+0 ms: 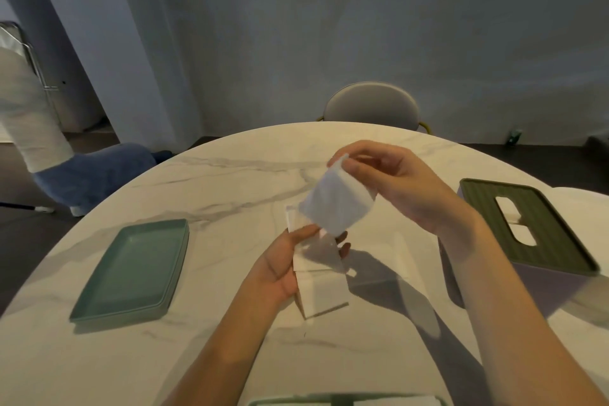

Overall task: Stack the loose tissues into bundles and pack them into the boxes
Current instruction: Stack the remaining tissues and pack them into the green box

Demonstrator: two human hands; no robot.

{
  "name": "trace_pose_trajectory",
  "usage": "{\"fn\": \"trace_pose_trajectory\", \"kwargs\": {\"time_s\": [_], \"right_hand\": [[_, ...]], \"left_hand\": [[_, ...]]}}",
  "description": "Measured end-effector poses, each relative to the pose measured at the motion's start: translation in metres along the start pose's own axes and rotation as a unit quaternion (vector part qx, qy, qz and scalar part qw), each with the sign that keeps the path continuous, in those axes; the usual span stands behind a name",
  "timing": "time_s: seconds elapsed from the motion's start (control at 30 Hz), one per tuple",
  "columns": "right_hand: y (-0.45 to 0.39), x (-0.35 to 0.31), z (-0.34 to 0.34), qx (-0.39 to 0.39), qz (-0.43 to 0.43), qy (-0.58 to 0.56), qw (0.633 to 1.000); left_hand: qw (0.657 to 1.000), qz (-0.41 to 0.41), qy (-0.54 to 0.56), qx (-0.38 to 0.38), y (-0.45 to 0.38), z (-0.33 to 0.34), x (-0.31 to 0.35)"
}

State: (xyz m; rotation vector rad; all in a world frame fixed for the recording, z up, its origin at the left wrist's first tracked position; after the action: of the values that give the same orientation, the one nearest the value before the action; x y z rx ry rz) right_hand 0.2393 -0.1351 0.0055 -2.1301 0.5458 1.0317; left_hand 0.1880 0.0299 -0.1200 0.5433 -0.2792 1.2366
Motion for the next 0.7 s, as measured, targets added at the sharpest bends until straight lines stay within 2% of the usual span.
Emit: {"fn": "trace_pose_trajectory", "kwargs": {"time_s": [0.07, 0.13, 0.2, 0.27, 0.37, 0.43, 0.5, 0.6, 0.7], "right_hand": [[0.001, -0.004, 0.009, -0.093, -0.005, 0.030, 0.995], [-0.003, 0.003, 0.025, -0.122, 0.023, 0.129, 0.984], [-0.008, 0.017, 0.039, -0.064, 0.053, 0.223, 0.971], [-0.010, 0.031, 0.049, -0.003, 0.070, 0.255, 0.964], [-0.010, 0.039, 0.052, 0.091, 0.078, 0.241, 0.963], [-0.011, 0.041, 0.046, 0.117, 0.150, 0.186, 0.964], [-0.010, 0.046, 0.046, 0.033, 0.254, 0.105, 0.961], [-0.004, 0.054, 0.055, -0.128, 0.322, 0.120, 0.930], [-0.005, 0.055, 0.061, -0.137, 0.326, 0.115, 0.928]], "left_hand": [[1.000, -0.008, -0.011, 0.018, 0.004, 0.004, 0.001], [0.999, -0.027, 0.026, -0.005, 0.005, 0.007, 0.000], [0.998, -0.023, 0.054, -0.036, 0.005, 0.011, -0.002], [0.997, -0.016, 0.049, -0.063, 0.004, 0.010, -0.002], [0.995, 0.001, 0.011, -0.095, 0.003, 0.008, 0.000], [0.995, 0.049, 0.045, -0.071, -0.002, 0.003, 0.008], [0.986, 0.123, 0.102, -0.040, -0.005, 0.000, 0.018], [0.970, 0.184, 0.159, -0.024, -0.003, -0.002, 0.031], [0.956, 0.222, 0.192, 0.009, 0.002, -0.010, 0.038]]}}
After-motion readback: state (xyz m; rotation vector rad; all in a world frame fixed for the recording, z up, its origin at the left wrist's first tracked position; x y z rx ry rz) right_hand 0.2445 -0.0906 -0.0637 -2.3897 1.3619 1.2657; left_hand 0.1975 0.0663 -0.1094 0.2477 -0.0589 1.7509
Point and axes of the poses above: each hand's wrist, its own y-axis away from the middle knuckle, its own z-axis out of the palm, x = y × z, the point moved 2 cm from there along -y, towards the middle knuckle, and after that the axes turned 11 degrees about y, right-handed, at the moved point
